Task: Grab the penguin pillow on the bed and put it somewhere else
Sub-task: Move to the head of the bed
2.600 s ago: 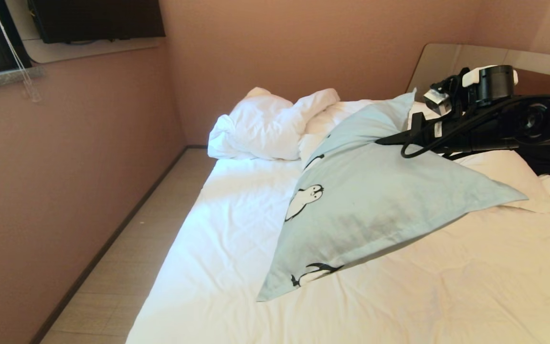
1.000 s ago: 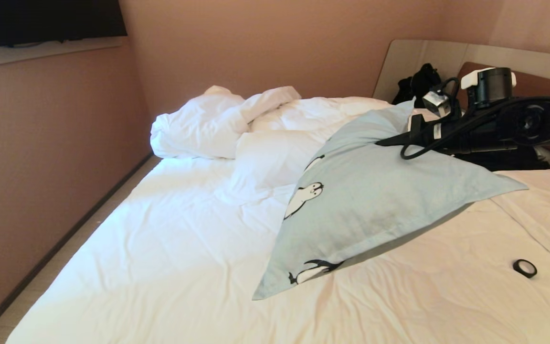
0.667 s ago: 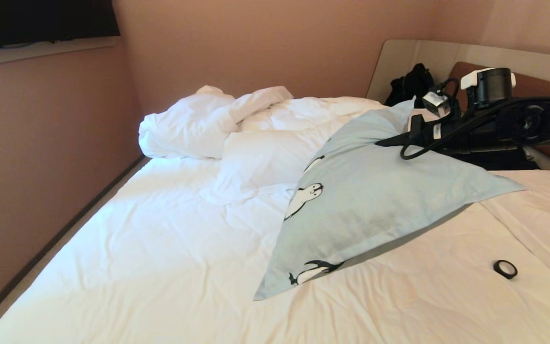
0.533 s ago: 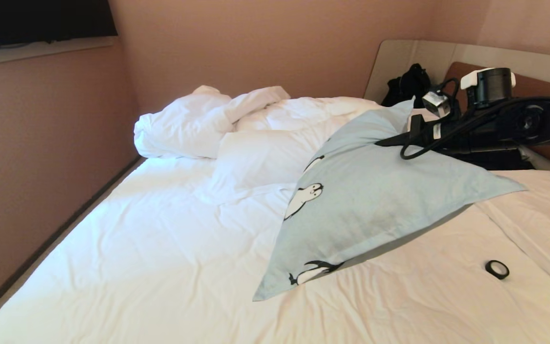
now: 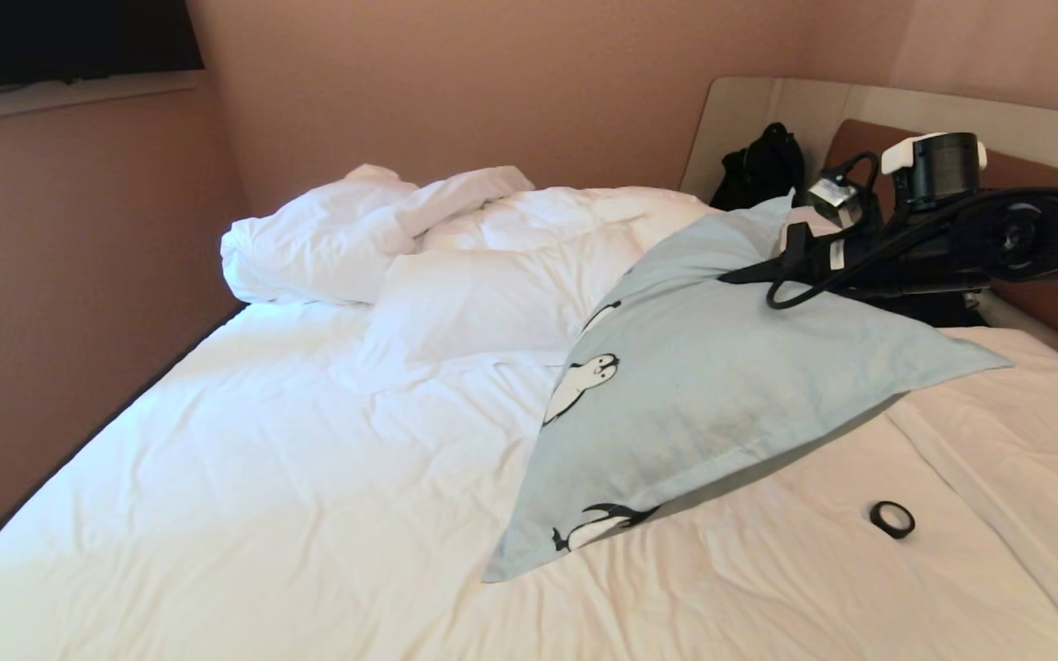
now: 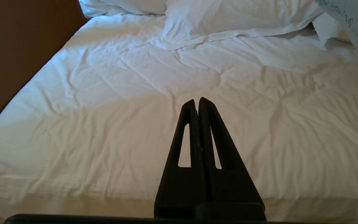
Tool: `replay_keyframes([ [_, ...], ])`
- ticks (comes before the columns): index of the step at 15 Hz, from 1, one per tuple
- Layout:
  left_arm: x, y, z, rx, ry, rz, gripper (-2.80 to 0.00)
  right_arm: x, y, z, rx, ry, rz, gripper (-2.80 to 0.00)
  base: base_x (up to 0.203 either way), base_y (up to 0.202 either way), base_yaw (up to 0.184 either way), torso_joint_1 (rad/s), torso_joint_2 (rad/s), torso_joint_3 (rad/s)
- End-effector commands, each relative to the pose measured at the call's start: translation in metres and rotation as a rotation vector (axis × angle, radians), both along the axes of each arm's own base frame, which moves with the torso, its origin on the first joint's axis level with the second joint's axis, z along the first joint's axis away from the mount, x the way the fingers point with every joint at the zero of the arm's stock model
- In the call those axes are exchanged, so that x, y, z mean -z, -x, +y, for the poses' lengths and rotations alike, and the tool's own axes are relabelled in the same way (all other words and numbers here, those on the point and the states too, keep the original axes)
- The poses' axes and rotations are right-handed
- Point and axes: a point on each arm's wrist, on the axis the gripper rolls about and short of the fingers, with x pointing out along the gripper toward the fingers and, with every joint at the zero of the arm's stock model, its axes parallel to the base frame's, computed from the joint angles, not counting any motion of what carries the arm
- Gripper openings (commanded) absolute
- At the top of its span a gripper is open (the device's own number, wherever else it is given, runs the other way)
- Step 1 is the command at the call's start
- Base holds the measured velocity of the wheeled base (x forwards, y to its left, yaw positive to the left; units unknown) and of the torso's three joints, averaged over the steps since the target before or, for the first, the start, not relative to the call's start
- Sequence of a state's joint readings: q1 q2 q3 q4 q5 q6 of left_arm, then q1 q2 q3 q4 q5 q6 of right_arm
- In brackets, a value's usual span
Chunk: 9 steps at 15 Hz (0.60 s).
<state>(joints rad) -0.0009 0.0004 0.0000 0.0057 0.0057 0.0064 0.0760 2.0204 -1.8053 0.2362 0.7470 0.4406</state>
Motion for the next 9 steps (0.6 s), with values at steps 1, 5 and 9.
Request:
replay_keyframes([
  [1, 0.0003, -0.0001, 0.0000, -0.001, -0.001, 0.000, -2.80, -0.0003, 0.0009, 0.0021, -0.009, -0.004, 0.003, -2.80, 0.000, -0.188, -0.002, 0.001, 0.00, 0.002],
  [5, 0.0003, 0.0000, 0.0000, -0.001, -0.003, 0.001, -2.80, -0.0008, 0.0016, 0.0046, -0.015, -0.004, 0.002, -2.80, 0.000, -0.193, 0.003, 0.003, 0.01, 0.003],
  [9, 0.0004, -0.0001, 0.0000, -0.001, -0.003, 0.001, -2.80, 0.0003, 0.0007, 0.0047, -0.015, -0.004, 0.003, -2.80, 0.000, -0.192, 0.001, 0.003, 0.00, 0.003],
])
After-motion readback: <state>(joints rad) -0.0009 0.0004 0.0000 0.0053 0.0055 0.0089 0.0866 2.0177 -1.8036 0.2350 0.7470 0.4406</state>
